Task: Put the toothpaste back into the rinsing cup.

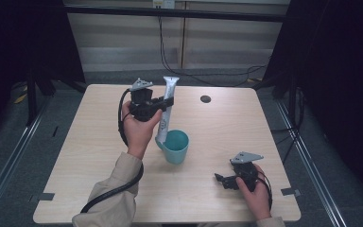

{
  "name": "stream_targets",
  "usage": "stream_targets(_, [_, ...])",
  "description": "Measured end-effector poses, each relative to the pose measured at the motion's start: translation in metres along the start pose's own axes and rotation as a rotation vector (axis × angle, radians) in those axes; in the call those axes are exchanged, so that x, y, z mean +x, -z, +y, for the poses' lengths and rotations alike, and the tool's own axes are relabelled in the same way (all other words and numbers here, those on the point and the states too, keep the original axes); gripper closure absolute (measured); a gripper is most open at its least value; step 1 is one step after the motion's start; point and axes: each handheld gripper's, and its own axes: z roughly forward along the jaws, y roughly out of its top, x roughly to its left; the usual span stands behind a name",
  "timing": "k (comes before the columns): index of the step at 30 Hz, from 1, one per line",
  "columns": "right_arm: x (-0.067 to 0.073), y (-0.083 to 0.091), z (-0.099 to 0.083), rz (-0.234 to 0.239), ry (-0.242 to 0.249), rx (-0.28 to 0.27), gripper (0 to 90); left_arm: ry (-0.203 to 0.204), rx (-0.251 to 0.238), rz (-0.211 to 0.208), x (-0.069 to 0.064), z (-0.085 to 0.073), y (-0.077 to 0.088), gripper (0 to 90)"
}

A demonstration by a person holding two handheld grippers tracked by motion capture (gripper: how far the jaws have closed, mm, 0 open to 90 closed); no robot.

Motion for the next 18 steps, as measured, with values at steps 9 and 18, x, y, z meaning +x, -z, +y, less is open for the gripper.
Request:
stream_targets(9, [0.0,0.0,0.0,0.0,0.0,0.0,12.6,-0.004,0.002,-0.004,-0.004,-0.004,-0.012,76.2])
stream_targets(18, [0.0,0.0,0.0,0.0,0.0,0.0,12.6,-0.001,0.001,-0.006,-0.007,-0.009,-0.021,76.2])
